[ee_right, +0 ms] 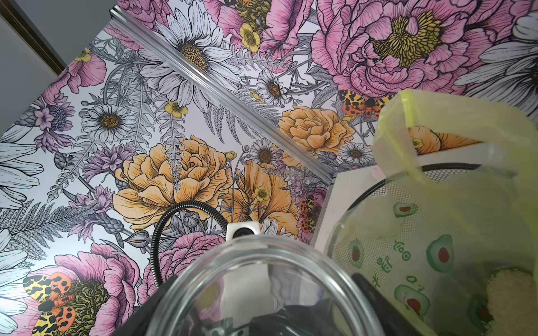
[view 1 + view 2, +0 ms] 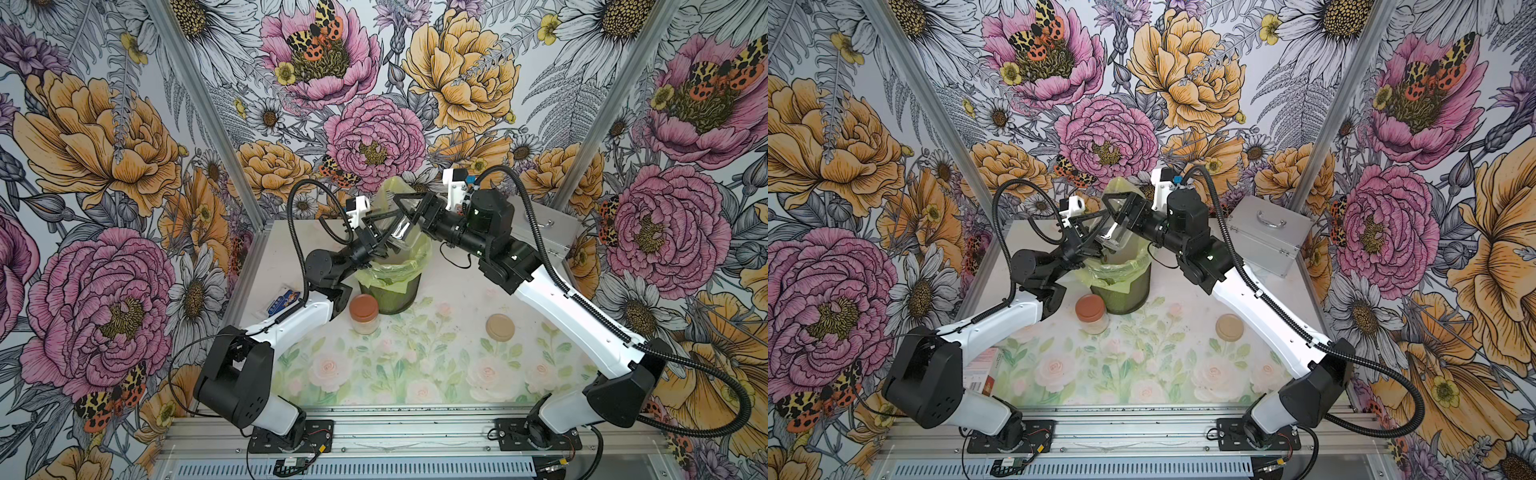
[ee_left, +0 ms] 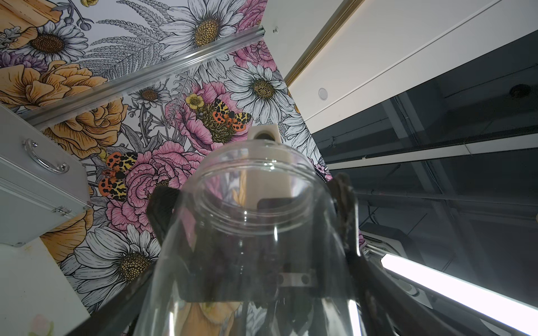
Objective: Empty moldy rice from jars
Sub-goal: Place the jar at the center of the board.
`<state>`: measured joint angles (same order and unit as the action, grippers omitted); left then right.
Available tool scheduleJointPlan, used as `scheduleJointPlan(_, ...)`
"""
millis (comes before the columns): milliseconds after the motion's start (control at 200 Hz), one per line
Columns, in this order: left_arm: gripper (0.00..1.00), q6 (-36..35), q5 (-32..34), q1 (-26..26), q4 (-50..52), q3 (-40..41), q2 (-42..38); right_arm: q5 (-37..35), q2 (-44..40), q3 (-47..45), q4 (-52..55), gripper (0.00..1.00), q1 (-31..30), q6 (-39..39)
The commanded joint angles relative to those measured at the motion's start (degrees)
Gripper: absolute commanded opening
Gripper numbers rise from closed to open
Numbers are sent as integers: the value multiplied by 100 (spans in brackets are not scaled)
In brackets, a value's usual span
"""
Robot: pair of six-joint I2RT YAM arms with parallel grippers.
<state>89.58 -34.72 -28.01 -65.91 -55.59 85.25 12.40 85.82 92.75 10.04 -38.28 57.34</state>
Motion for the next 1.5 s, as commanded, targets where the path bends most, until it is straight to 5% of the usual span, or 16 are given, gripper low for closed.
scheduleJointPlan(0,99,-95,-103,-25,-238,101,-15,12,-34,237,-259,11,39,-83)
scheduleJointPlan(285,99,-180,-319,126,115,163,-229,99,-153,164,-249,10,287,-102)
scheduleJointPlan(806,99,-1445,-859,554,2581,34,-1054,316,-364,29,-15,9,843,-326)
scheduleJointPlan(1191,99,-4103,-838,692,6748,-1066,-1578,293,-537,-168,524,9,1184,-936)
scheduleJointPlan(1491,99,-5379,161,716,8705,-1682,-1816,-101,-791,-471,1110,8,1434,-1688)
